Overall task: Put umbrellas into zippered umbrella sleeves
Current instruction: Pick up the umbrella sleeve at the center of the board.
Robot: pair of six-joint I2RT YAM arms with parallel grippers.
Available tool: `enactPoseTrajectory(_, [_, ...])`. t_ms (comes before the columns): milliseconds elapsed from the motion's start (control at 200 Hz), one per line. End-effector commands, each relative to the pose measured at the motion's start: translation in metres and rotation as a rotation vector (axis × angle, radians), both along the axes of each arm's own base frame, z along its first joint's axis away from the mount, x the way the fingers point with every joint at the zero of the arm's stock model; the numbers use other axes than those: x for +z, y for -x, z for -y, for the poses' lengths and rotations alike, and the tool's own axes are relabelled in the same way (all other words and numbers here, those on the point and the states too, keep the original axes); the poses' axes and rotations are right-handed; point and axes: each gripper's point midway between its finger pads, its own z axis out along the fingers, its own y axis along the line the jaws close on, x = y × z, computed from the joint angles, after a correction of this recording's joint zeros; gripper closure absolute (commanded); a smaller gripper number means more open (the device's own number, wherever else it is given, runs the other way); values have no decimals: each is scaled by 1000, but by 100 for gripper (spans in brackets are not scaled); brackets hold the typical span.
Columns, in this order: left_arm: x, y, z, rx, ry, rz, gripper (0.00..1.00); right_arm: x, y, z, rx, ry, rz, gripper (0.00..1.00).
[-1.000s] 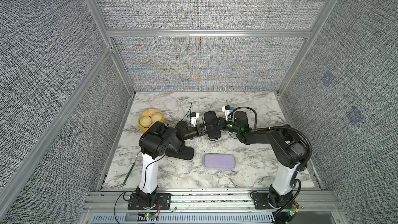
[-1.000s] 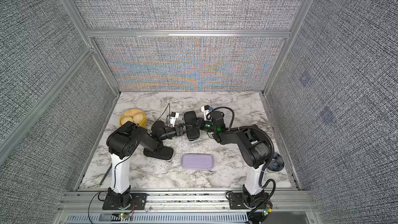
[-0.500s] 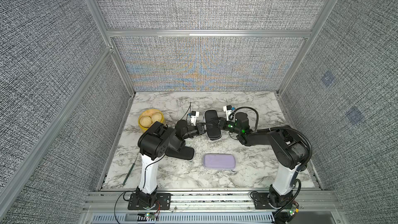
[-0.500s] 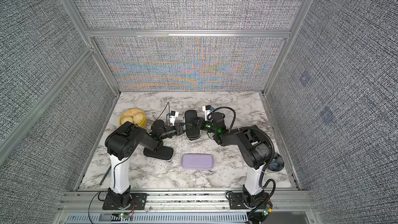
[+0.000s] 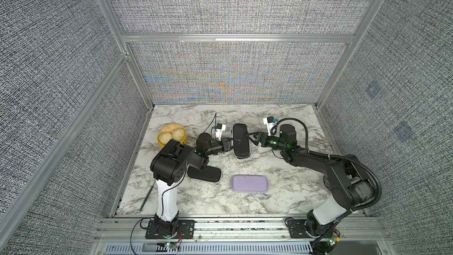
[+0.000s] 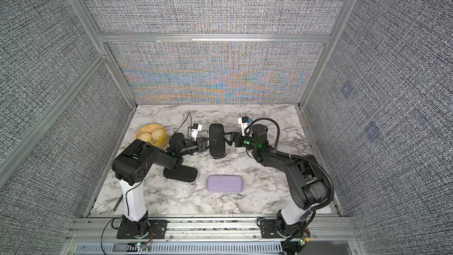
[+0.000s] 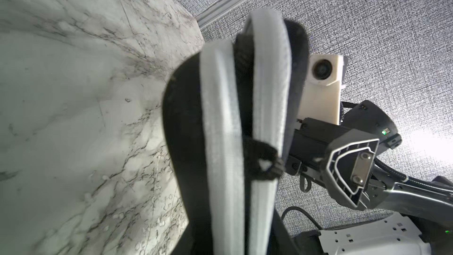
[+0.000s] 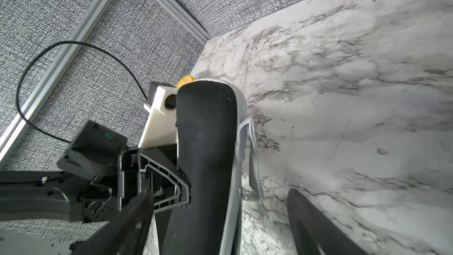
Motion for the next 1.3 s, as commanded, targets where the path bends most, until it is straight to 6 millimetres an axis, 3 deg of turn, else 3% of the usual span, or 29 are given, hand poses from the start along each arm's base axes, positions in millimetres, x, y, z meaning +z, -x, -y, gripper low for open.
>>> enactPoseTrajectory(0, [35,7,-2,-67,63,74,100,-4,6,13,6,75,45,12])
enactPoseTrajectory(150, [48,16,-2,-118,28,90,100,8,14,13,63,141,215,15])
enactPoseTrajectory(295, [68,34,-3,-205,42,100,100,28,25,21,43,194,528,18])
enactPoseTrajectory(395, [78,46,-5,-245,60,94,100,38,35,14,82,206,660,22])
enactPoseTrajectory(636, [67,52,-14,-182,-77,82,100,42,66,-12,199,254,934,35])
enactPoseTrajectory(716, [65,53,-17,-167,-102,85,100,41,72,-21,244,236,969,47])
enactPoseTrajectory(916, [69,57,-19,-156,-134,102,100,32,74,-25,220,268,994,57])
enactPoseTrajectory(1186, [72,59,-22,-148,-170,117,100,28,76,-13,112,359,1022,60])
enactPoseTrajectory(1291, [73,58,-21,-154,-167,114,100,27,81,-19,147,351,1030,64])
